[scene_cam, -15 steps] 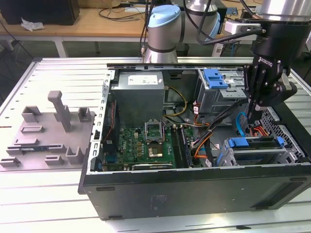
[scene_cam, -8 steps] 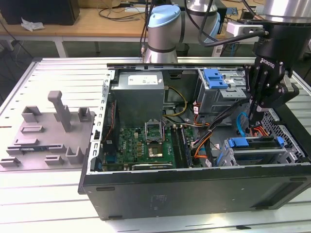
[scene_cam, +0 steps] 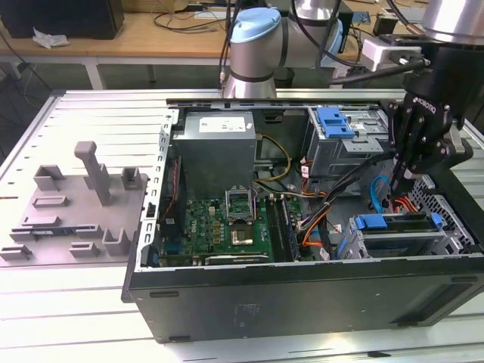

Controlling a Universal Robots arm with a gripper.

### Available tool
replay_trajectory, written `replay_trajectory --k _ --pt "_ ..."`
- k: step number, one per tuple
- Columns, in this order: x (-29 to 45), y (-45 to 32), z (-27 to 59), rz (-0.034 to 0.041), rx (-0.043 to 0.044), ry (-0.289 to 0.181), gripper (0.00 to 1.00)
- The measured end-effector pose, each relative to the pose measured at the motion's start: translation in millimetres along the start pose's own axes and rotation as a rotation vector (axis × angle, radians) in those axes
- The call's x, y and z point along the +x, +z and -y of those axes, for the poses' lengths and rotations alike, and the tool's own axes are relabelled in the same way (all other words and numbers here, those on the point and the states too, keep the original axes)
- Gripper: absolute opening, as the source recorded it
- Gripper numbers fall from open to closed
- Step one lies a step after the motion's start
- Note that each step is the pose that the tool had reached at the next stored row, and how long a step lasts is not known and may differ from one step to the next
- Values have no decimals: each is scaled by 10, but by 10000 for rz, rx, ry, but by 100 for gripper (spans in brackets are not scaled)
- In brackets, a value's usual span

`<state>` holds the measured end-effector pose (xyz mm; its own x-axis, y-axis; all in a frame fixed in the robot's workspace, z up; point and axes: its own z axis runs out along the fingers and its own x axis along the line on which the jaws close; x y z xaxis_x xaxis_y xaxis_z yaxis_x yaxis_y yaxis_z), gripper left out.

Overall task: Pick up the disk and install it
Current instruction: 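Insert the second disk wire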

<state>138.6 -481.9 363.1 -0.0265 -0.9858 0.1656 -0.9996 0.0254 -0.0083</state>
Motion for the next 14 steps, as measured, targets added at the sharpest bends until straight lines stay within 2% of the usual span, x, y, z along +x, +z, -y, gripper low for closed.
replay_trajectory --k 4,5,8,14 --pt "52 9 12 238 -7 3 16" --pt "73 13 16 317 -9 2 16" --pt "117 20 22 467 -13 3 16" --pt "181 31 34 706 -19 3 16"
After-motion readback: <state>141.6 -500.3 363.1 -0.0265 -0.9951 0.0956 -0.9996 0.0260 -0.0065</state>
